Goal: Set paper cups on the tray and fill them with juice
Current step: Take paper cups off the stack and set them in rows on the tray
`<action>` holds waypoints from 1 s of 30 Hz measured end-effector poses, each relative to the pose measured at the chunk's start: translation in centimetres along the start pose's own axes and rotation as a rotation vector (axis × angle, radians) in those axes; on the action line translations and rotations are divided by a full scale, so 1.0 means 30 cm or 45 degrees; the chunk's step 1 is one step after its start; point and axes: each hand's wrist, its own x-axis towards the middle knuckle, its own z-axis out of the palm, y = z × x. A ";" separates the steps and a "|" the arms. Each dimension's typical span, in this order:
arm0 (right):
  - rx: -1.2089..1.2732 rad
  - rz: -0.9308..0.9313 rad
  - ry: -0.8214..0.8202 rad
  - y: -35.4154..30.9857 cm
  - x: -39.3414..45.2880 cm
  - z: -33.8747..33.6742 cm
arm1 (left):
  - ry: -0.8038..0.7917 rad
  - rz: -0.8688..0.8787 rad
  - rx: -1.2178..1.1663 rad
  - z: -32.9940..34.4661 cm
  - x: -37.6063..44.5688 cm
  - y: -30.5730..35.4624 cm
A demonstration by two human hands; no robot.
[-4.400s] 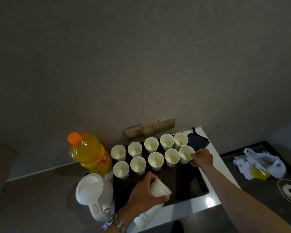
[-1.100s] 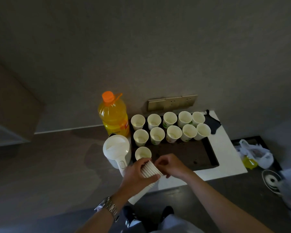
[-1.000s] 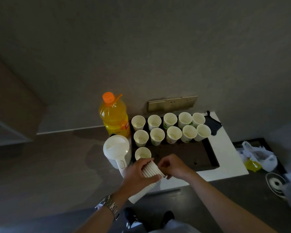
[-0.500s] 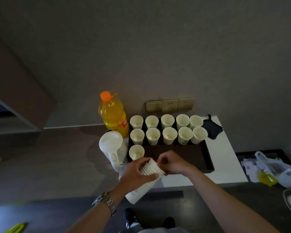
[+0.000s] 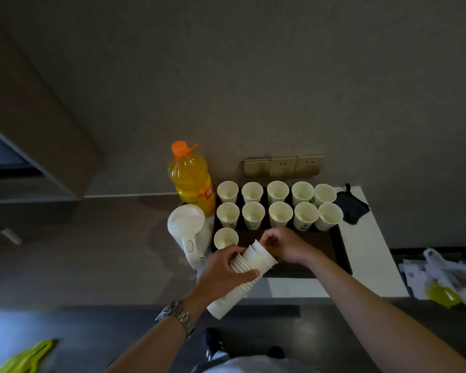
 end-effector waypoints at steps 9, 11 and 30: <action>0.189 0.056 0.064 0.010 0.020 -0.040 | -0.012 -0.041 -0.067 -0.018 0.017 -0.005; 0.237 0.075 0.056 0.011 0.026 -0.054 | -0.012 -0.054 -0.075 -0.023 0.016 -0.006; 0.421 0.481 0.676 0.103 0.118 0.097 | 0.031 -0.101 -0.187 -0.037 -0.019 -0.074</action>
